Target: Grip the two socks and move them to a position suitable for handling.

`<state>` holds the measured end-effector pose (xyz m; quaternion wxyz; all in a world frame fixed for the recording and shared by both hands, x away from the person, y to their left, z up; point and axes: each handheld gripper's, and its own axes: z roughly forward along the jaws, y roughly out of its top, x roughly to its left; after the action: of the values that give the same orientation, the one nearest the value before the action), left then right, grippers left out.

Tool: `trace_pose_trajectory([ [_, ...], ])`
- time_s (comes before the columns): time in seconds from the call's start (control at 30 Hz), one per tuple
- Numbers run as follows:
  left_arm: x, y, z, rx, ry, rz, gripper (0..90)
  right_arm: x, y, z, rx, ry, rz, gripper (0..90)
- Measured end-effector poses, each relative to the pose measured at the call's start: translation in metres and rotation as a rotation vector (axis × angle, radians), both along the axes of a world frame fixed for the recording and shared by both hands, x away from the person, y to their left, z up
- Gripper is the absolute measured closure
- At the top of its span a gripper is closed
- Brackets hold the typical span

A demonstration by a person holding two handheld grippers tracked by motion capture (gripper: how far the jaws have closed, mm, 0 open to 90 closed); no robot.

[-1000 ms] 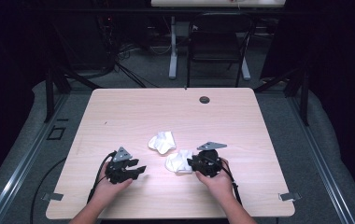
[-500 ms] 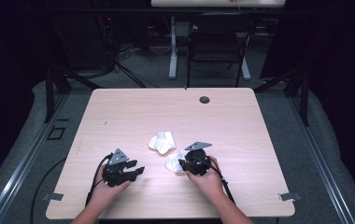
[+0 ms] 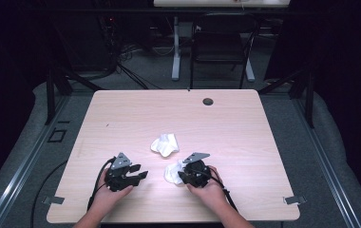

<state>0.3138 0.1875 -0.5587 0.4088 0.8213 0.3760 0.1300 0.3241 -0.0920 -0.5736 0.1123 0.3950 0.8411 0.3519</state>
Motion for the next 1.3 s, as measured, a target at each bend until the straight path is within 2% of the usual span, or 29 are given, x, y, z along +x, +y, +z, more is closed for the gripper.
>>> trace_pose_trajectory([
  [0.13, -0.003, -0.002, 0.001, -0.006, -0.008, 0.001, 56.4, -0.01, 0.004, 0.001, -0.009, 0.004, 0.039, 70.9],
  [0.17, -0.004, -0.002, 0.001, -0.004, -0.007, -0.003, 56.4, -0.017, 0.007, 0.001, -0.007, 0.005, 0.06, 70.9],
  [0.4, -0.005, -0.003, 0.001, 0.001, -0.009, -0.001, 56.5, -0.029, 0.011, 0.0, -0.009, -0.005, 0.094, 70.9],
  [0.5, -0.004, -0.004, -0.001, 0.004, -0.003, 0.0, 56.5, -0.028, 0.009, 0.0, 0.008, -0.003, 0.086, 69.7],
  [0.63, -0.004, -0.005, -0.001, 0.017, -0.012, 0.002, 56.4, -0.029, 0.004, 0.006, 0.064, -0.007, 0.062, 68.8],
  [0.87, -0.005, -0.005, 0.0, 0.002, -0.017, 0.011, 56.4, -0.033, 0.002, 0.014, 0.065, -0.05, 0.03, 71.1],
  [1.03, -0.007, -0.007, 0.0, -0.003, -0.02, 0.003, 56.3, -0.035, 0.01, 0.016, 0.065, -0.047, 0.05, 71.8],
  [1.13, -0.006, -0.006, -0.001, -0.01, -0.013, -0.005, 56.3, -0.036, 0.019, 0.018, 0.094, -0.041, 0.063, 71.2],
  [1.3, -0.005, -0.007, -0.001, -0.012, -0.014, -0.017, 56.4, -0.035, 0.028, 0.015, 0.079, -0.029, 0.085, 70.8],
])
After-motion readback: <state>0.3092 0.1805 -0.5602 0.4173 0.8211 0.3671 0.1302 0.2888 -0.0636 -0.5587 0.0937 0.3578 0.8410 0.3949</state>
